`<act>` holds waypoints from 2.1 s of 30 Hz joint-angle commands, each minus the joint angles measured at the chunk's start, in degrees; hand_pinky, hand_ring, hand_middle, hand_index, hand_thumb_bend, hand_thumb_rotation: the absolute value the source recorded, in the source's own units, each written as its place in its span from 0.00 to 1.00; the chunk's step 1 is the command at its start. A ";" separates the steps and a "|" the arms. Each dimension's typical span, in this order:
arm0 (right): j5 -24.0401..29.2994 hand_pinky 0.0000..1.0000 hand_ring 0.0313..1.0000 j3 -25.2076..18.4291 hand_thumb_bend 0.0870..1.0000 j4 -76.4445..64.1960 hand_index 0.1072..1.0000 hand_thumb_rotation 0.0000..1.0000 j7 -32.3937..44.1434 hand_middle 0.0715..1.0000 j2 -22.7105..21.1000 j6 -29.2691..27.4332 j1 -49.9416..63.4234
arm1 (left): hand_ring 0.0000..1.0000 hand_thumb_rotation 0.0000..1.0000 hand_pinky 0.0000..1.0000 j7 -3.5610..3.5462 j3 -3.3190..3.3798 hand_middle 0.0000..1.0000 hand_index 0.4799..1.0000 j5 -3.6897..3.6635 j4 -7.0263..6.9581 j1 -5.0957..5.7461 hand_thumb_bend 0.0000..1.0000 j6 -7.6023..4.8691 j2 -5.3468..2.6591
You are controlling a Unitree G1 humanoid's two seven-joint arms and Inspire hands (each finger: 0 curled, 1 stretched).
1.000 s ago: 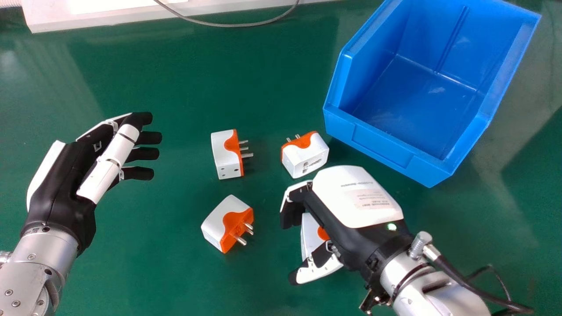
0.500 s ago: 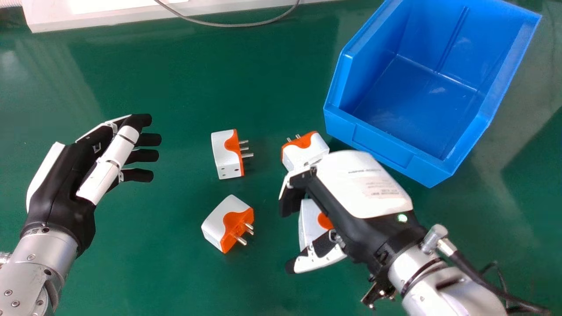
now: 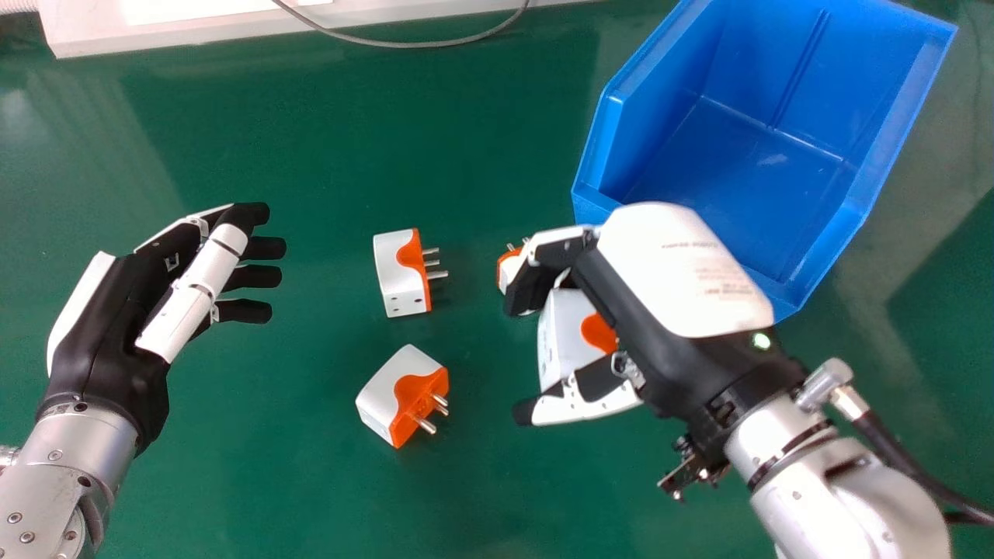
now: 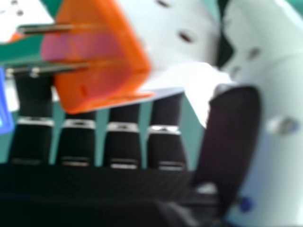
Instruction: Pick all objects and put in blue box
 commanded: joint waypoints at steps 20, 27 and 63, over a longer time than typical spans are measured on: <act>-1.46 0.34 0.41 -12.32 0.45 3.64 0.46 0.00 -0.59 0.48 -4.47 0.35 -14.71 | 0.71 0.70 0.62 -0.80 0.83 0.72 0.56 -0.42 1.99 -2.30 0.35 -1.46 0.89; -1.94 0.34 0.41 -15.52 0.45 9.35 0.45 0.00 -0.54 0.48 -8.17 1.48 -21.16 | 0.71 0.70 0.62 -0.90 0.84 0.72 0.56 -0.38 1.71 -2.38 0.34 -1.23 0.97; -4.74 0.34 0.42 1.08 0.45 61.06 0.46 0.00 -14.29 0.48 -9.00 6.41 -49.82 | 0.72 0.68 0.64 -3.30 0.96 0.74 0.59 -0.43 2.80 -1.26 0.33 -3.99 2.09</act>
